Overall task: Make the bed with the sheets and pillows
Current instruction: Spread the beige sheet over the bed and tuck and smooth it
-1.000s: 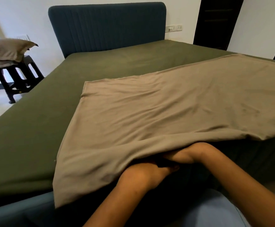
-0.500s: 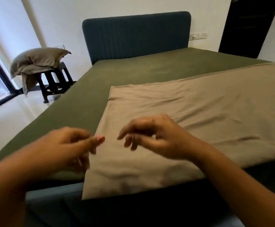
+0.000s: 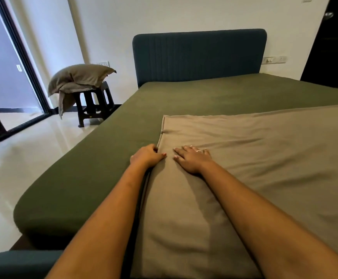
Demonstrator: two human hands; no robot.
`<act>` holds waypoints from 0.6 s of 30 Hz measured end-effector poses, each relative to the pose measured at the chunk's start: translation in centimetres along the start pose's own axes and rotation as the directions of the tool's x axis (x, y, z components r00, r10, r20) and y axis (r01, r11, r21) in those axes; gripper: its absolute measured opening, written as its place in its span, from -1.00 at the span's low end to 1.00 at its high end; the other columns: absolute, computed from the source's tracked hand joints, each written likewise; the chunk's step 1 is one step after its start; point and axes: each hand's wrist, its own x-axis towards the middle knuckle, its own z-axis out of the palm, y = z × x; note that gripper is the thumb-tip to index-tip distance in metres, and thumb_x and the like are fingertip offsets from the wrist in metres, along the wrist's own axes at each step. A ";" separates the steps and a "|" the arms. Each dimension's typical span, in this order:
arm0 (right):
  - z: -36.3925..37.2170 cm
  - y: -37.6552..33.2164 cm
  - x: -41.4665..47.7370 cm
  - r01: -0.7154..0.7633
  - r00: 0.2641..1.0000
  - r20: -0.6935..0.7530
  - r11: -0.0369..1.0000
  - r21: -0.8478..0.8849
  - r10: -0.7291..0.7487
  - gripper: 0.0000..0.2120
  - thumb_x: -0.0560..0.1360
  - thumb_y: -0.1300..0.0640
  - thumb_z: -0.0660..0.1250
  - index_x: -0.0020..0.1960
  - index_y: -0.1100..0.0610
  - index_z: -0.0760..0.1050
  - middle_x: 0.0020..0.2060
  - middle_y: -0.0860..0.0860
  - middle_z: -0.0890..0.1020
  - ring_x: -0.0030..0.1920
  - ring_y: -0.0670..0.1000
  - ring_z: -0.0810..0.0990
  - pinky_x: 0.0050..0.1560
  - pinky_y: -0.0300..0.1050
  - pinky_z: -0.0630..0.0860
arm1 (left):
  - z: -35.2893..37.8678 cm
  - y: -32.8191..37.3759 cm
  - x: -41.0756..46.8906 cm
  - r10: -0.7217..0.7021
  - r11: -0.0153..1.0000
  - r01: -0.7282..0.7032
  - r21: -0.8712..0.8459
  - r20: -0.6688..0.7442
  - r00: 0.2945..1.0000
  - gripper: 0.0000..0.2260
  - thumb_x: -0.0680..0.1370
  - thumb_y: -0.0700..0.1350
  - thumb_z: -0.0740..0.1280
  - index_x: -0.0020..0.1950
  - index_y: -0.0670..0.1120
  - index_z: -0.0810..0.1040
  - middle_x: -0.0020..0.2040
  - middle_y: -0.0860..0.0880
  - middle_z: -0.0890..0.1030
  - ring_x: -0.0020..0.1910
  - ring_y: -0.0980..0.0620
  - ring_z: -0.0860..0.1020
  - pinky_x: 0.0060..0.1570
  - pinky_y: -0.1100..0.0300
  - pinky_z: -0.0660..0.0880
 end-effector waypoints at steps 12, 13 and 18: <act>1.2 -0.3 10.1 0.000 0.997 -0.071 1.000 -0.015 -0.001 -0.49 0.63 -0.13 -0.15 0.57 -0.08 -0.06 0.56 -0.09 -0.01 0.55 -0.02 -0.06 0.47 0.18 -0.15 | 1.4 1.9 13.8 0.009 0.999 -0.006 -0.044 0.067 0.998 -0.55 0.55 0.25 0.16 0.44 0.23 0.32 0.51 -0.06 0.21 0.46 -0.18 0.17 0.41 -0.11 0.02; 1.3 -0.4 10.5 0.006 0.997 -0.081 1.000 -0.016 -0.008 -0.49 0.63 -0.12 -0.14 0.57 -0.07 -0.04 0.56 -0.09 0.00 0.55 -0.02 -0.06 0.47 0.18 -0.16 | 1.7 2.2 15.3 0.015 0.995 -0.006 -0.095 0.097 0.995 -0.53 0.52 0.29 0.18 0.40 0.21 0.38 0.49 -0.06 0.26 0.45 -0.18 0.20 0.42 -0.12 0.04; 1.2 0.0 11.5 0.043 0.997 -0.071 0.999 0.001 -0.043 -0.49 0.63 -0.11 -0.15 0.57 -0.07 -0.05 0.56 -0.11 -0.04 0.55 -0.03 -0.10 0.48 0.18 -0.21 | 4.9 3.2 27.0 0.044 0.888 0.021 -0.460 0.130 0.990 -0.30 0.19 0.40 0.48 0.20 0.03 0.56 0.20 -0.01 0.58 0.20 -0.09 0.53 0.30 -0.07 0.39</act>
